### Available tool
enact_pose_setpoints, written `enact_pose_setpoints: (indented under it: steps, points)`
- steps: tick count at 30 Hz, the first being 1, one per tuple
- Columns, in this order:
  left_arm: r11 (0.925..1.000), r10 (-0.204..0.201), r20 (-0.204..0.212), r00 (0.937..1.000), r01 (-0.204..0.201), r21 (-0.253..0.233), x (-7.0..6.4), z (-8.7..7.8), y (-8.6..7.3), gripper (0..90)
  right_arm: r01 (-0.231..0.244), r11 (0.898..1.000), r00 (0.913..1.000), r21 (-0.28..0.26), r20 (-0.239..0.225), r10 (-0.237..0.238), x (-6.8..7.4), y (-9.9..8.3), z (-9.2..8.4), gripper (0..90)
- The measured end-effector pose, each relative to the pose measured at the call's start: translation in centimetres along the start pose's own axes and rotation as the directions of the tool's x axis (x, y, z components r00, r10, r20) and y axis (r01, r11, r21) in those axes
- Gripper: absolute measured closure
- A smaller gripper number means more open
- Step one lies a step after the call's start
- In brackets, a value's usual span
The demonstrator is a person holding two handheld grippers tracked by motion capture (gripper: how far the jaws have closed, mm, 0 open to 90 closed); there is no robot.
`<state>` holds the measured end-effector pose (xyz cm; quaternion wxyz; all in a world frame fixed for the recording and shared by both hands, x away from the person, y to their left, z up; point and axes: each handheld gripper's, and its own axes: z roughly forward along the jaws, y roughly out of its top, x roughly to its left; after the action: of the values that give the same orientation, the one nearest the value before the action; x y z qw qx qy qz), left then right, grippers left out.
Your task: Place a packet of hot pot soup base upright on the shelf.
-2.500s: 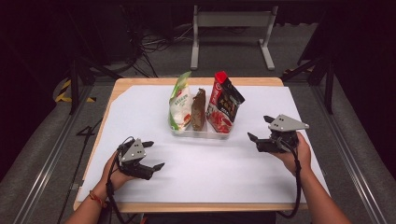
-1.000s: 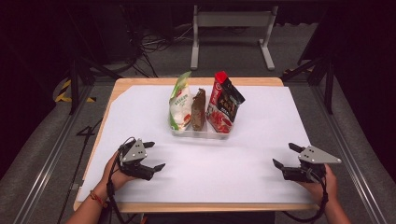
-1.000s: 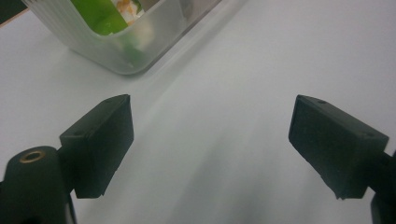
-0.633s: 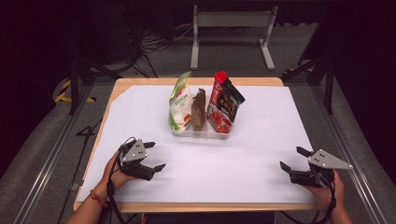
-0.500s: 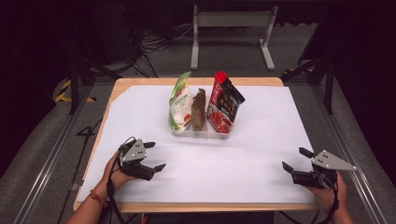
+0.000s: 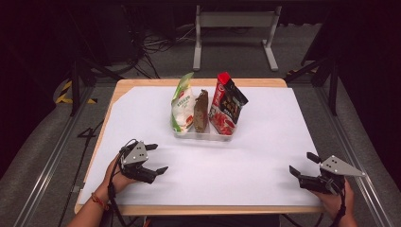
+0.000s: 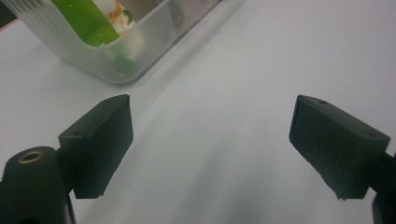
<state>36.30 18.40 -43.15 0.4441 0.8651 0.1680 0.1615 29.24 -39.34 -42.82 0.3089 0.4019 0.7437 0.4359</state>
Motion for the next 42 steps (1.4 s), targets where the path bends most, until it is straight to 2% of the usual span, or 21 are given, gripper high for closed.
enact_pose_setpoints:
  steps: [7, 19, 42]
  points:
    - [1.0, 0.004, 0.006, 1.0, -0.004, -0.001, -0.04, -0.03, -0.05, 14.3, -0.012, 1.0, 0.9999, 0.004, 0.007, 0.012, 0.01, -0.2, 0.17, 16.4]
    - [0.9998, 0.019, 0.004, 0.9998, -0.019, 0.001, -0.06, -0.15, 0.03, 14.3, 0.009, 1.0, 0.9999, 0.012, 0.005, -0.009, 0.74, 0.24, 0.58, 16.0]
    - [0.9999, 0.011, 0.014, 0.9998, -0.011, 0.004, 0.0, 0.17, 0.1, 14.2, -0.004, 1.0, 1.0, 0.023, 0.002, 0.004, 0.73, 0.31, 0.74, 14.4]
